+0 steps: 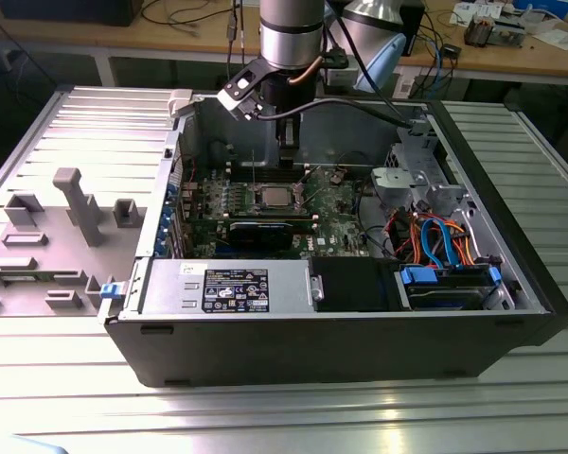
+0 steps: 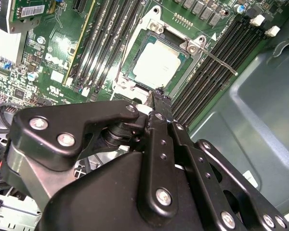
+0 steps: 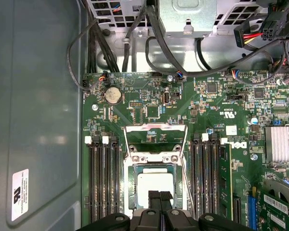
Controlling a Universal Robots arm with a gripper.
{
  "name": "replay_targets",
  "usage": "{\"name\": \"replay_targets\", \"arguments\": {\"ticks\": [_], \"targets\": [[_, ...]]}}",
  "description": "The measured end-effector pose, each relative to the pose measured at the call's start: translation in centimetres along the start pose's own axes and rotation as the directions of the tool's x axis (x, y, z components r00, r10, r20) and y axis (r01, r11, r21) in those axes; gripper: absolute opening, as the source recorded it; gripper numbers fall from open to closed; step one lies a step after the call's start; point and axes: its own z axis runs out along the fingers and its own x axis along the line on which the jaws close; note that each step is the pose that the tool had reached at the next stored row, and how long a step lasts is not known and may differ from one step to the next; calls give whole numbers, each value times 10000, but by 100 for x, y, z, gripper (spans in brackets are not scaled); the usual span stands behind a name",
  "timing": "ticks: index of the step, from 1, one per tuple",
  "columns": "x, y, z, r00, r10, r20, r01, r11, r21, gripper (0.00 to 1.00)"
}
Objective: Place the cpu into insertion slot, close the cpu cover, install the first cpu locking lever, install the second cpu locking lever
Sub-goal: 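Close the cpu cover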
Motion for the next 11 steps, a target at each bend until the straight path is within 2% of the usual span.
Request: {"name": "replay_targets", "arguments": {"ticks": [7, 11], "targets": [[0, 2, 0, 10000, 0, 0, 0, 10000, 0, 11], [0, 39, 1, 10000, -1, 1, 1, 10000, 0, 11]]}}
